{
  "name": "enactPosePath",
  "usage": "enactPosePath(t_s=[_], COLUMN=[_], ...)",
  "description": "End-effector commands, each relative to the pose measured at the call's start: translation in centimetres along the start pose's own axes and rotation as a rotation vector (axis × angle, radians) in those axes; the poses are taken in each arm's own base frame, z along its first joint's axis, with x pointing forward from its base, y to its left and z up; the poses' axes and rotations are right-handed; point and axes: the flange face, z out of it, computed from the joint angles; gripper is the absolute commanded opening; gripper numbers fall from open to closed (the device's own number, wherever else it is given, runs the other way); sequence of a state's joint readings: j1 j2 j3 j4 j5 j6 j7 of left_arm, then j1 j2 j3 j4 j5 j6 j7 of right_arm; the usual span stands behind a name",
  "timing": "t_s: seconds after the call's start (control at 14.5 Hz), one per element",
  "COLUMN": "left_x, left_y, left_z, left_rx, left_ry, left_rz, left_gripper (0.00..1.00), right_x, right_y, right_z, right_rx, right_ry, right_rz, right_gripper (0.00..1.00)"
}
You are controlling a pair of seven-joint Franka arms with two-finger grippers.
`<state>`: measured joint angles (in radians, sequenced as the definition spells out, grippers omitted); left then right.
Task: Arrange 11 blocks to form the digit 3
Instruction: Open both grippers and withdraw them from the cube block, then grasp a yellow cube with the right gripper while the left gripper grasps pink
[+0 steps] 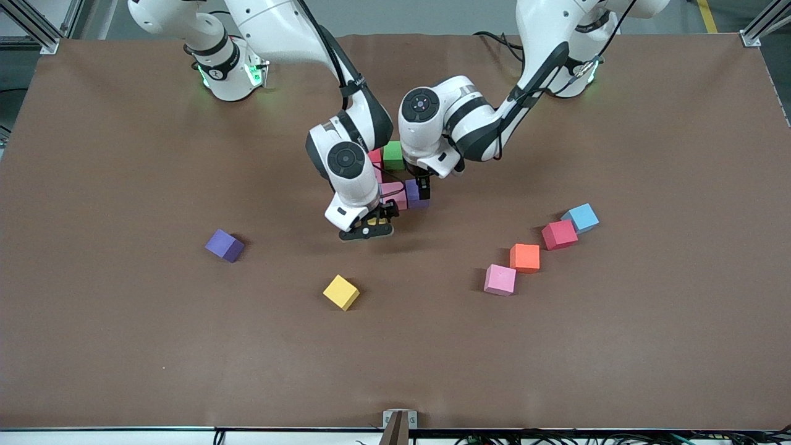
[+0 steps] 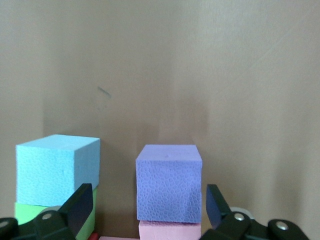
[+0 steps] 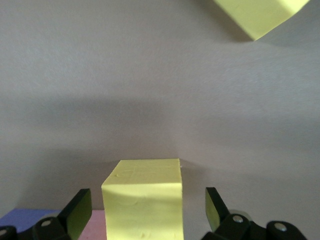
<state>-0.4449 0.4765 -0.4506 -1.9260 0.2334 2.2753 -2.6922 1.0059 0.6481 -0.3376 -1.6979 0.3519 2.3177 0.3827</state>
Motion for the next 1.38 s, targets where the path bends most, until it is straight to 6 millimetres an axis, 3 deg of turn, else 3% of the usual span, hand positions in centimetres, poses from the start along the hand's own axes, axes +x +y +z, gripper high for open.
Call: enactPosePath(t_s=[0.0, 0.21, 0.48, 0.55, 0.69, 0.83, 1.17, 1.31], left_x=[3.0, 6.0, 9.3, 10.0, 11.2, 13.2, 14.8, 15.6], left_y=[3.6, 9.5, 16.8, 18.7, 22.2, 25.3, 27.2, 27.8], left_z=[-2.8, -4.7, -4.3, -4.2, -3.8, -3.4, -2.4, -1.9], left_rx=[0.001, -0.026, -0.041, -0.057, -0.087, -0.114, -0.124, -0.122], left_ry=[0.002, -0.028, -0.001, -0.002, -0.008, -0.003, 0.015, 0.007], left_rz=[0.002, 0.017, 0.112, 0.102, 0.074, 0.048, 0.203, 0.214], left_gripper=[1.0, 1.0, 1.0, 1.0, 1.0, 1.0, 1.0, 1.0], right_x=[1.9, 4.6, 8.1, 8.5, 8.7, 10.3, 12.9, 14.4], right_y=[3.2, 8.2, 16.2, 16.6, 16.1, 13.9, 7.9, 8.1], right_z=[-5.5, -9.1, -10.8, -10.9, -11.1, -10.6, -6.2, -4.8], right_rx=[0.047, 0.047, -0.005, -0.005, 0.008, -0.009, -0.06, -0.044], right_ry=[-0.057, -0.074, -0.003, 0.02, 0.03, 0.055, 0.04, 0.042], right_rz=[0.059, 0.133, 0.255, 0.274, 0.369, 0.484, 0.614, 0.653], right_gripper=[1.0, 1.0, 1.0, 1.0, 1.0, 1.0, 1.0, 1.0])
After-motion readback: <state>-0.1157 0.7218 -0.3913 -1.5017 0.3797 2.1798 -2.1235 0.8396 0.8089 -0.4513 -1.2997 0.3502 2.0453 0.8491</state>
